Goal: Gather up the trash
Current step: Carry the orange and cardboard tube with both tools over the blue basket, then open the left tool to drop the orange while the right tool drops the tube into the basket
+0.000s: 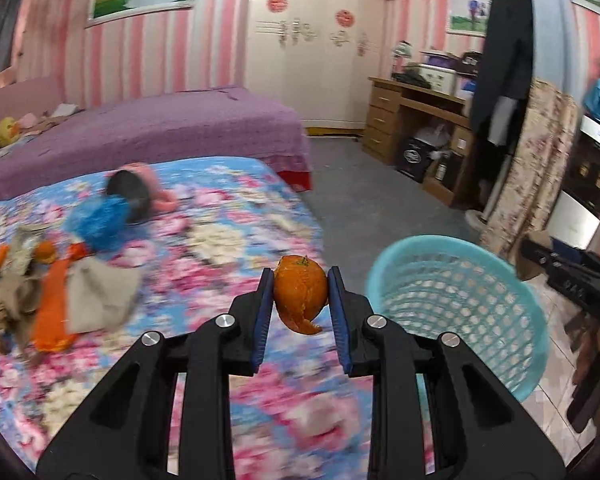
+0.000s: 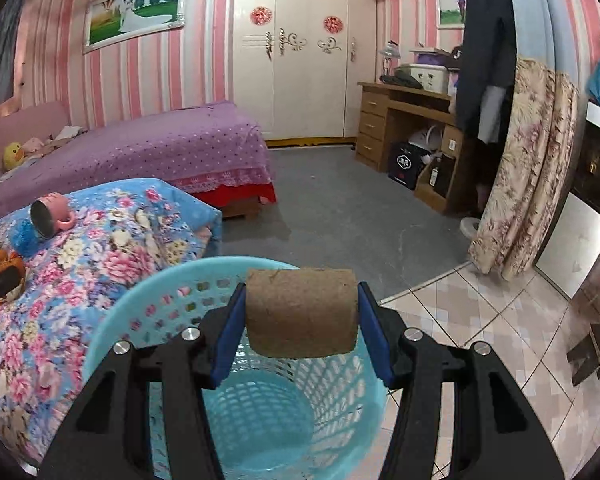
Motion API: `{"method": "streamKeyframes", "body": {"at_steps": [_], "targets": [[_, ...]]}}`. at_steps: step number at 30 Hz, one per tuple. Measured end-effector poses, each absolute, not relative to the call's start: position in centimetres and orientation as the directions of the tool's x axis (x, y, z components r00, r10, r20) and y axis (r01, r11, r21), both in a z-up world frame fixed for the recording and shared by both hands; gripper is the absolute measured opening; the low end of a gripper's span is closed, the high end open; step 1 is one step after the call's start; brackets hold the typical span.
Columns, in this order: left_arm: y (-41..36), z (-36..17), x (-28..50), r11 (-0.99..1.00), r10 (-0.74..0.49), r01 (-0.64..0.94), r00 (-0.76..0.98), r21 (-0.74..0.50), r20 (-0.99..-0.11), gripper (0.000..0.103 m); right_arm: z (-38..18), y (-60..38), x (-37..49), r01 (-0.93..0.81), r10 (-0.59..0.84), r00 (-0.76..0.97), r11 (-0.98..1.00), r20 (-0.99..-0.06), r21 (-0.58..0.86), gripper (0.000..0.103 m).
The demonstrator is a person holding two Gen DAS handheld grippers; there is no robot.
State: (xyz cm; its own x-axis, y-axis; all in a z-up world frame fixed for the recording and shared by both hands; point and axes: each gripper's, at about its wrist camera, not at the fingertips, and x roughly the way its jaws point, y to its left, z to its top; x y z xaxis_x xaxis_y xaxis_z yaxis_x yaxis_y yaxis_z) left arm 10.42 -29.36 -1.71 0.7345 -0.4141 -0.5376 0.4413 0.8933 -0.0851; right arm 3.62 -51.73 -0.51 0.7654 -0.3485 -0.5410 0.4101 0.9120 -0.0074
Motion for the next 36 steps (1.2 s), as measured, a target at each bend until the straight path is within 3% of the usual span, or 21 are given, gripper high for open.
{"method": "streamKeyframes", "body": {"at_steps": [13,16,18,23,27,36], "targets": [[-38.5,-3.8,10.9,0.834,-0.487,0.541,0.630,-0.108,-0.604,0.027,-1.7,-54.2,3.2,0.455,-0.374,0.753,0.890,-0.542,0.018,0.054],[-39.2,-4.0,10.9,0.832,-0.480,0.547,0.623,-0.094,-0.618,0.045,-1.5,-54.5,2.9,0.461,-0.371,0.760,0.887,-0.534,0.040,0.054],[-39.2,-4.1,10.9,0.831,-0.475,0.549,0.621,-0.086,-0.623,0.068,-1.6,-54.6,2.9,0.459,-0.366,0.763,0.887,-0.533,0.048,0.054],[-37.3,-3.4,11.0,0.860,-0.443,0.507,0.676,-0.065,-0.589,0.089,-1.7,-54.7,2.8,0.459,-0.361,0.766,0.887,-0.533,0.059,0.054],[-35.6,-3.0,11.1,0.886,-0.393,0.463,0.724,-0.023,-0.566,0.095,-1.8,-54.2,3.1,0.446,-0.355,0.773,0.893,-0.526,0.053,0.054],[-32.1,-2.7,11.3,0.913,-0.351,0.406,0.750,-0.028,-0.561,0.096,-1.6,-52.0,4.8,0.416,-0.331,0.784,0.908,-0.526,0.049,0.054]]}}
